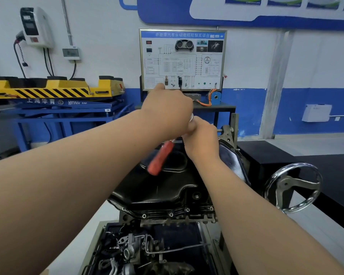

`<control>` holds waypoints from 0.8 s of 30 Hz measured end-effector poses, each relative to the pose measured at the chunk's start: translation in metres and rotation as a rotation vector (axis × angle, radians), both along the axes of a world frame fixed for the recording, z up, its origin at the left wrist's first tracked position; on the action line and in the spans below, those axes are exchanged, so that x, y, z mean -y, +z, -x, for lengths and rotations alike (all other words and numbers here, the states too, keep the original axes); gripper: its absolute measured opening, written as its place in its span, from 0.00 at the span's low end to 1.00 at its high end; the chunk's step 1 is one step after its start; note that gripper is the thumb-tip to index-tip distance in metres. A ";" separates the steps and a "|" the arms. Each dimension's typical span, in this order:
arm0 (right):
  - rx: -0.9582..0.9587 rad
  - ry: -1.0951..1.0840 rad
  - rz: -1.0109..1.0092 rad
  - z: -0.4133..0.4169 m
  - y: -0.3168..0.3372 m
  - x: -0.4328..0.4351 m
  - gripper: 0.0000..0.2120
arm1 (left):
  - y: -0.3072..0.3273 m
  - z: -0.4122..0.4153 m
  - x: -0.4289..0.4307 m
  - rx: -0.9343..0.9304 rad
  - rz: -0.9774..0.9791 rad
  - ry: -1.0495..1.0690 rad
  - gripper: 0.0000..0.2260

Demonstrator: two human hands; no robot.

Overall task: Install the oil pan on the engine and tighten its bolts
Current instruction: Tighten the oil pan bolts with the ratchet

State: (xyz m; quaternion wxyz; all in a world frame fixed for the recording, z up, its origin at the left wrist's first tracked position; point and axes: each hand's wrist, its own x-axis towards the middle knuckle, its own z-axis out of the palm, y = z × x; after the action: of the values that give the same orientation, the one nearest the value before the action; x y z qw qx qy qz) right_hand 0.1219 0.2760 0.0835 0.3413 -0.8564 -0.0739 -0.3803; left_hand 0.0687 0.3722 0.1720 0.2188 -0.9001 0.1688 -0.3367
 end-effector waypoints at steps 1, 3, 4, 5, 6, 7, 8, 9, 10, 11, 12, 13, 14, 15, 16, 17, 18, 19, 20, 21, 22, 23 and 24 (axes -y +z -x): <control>0.000 -0.006 -0.009 -0.001 0.000 0.000 0.12 | -0.001 0.000 0.002 -0.004 0.015 -0.003 0.18; 0.020 0.044 -0.123 -0.001 -0.001 0.000 0.12 | 0.000 0.000 0.005 0.029 0.000 -0.019 0.16; 0.025 0.064 -0.164 -0.001 -0.001 0.000 0.11 | 0.001 -0.001 0.004 0.049 -0.020 -0.040 0.12; 0.027 0.068 -0.172 -0.001 -0.001 -0.001 0.09 | 0.002 -0.002 0.002 0.057 -0.044 -0.061 0.07; 0.025 0.077 -0.164 -0.001 -0.001 -0.001 0.07 | 0.003 -0.003 0.000 0.057 -0.065 -0.080 0.04; 0.029 0.094 -0.150 -0.001 0.000 -0.001 0.06 | 0.003 -0.004 -0.001 0.057 -0.081 -0.093 0.06; 0.031 0.108 -0.140 -0.001 0.000 -0.001 0.05 | 0.003 -0.003 -0.001 0.047 -0.100 -0.086 0.08; 0.033 0.120 -0.134 0.000 0.000 -0.001 0.04 | 0.004 -0.003 -0.002 0.045 -0.100 -0.087 0.08; 0.033 0.131 -0.138 0.000 0.000 0.000 0.04 | 0.004 -0.003 -0.002 0.038 -0.089 -0.079 0.08; 0.033 0.139 -0.140 0.001 -0.001 0.000 0.05 | 0.004 -0.002 -0.003 0.020 -0.065 -0.058 0.08; 0.032 0.140 -0.137 0.001 -0.001 0.000 0.07 | 0.005 0.000 -0.004 -0.004 -0.033 -0.042 0.10; 0.028 0.129 -0.122 0.000 -0.001 0.001 0.09 | 0.005 -0.001 -0.006 -0.035 -0.008 -0.027 0.13; 0.019 0.101 -0.086 -0.001 0.000 0.001 0.11 | 0.005 -0.001 -0.007 -0.054 0.020 -0.021 0.16; 0.003 0.059 -0.029 -0.002 0.001 0.001 0.12 | 0.005 -0.002 -0.006 -0.070 0.045 -0.014 0.19; -0.014 0.023 0.015 -0.003 0.002 0.001 0.13 | 0.004 -0.001 -0.004 -0.088 0.078 -0.017 0.21; -0.026 0.001 0.018 -0.004 0.002 0.002 0.13 | 0.004 0.000 -0.001 -0.101 0.102 -0.017 0.21; -0.022 -0.009 -0.006 -0.005 0.002 0.002 0.14 | 0.003 -0.001 0.003 -0.107 0.116 -0.019 0.20; -0.004 0.000 -0.066 -0.004 0.001 0.002 0.14 | 0.004 -0.001 0.006 -0.110 0.104 -0.012 0.18; 0.014 0.021 -0.144 -0.003 0.000 0.002 0.14 | 0.005 0.001 0.009 -0.107 0.073 -0.027 0.15; 0.027 0.044 -0.203 -0.002 0.000 0.001 0.13 | 0.007 0.001 0.011 -0.094 0.010 -0.032 0.09; 0.035 0.055 -0.219 -0.001 -0.001 0.000 0.13 | 0.009 0.001 0.011 -0.089 -0.057 -0.050 0.04; 0.034 0.061 -0.205 -0.001 0.000 -0.001 0.12 | 0.009 0.001 0.009 -0.069 -0.124 -0.058 0.08; 0.030 0.064 -0.181 -0.001 0.001 -0.001 0.13 | 0.008 0.001 0.009 -0.047 -0.188 -0.081 0.13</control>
State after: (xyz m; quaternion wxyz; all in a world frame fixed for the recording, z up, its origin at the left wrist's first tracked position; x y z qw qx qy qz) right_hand 0.1227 0.2770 0.0840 0.4281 -0.8135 -0.0714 -0.3870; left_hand 0.0676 0.3634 0.1802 0.2842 -0.8758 0.2411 -0.3068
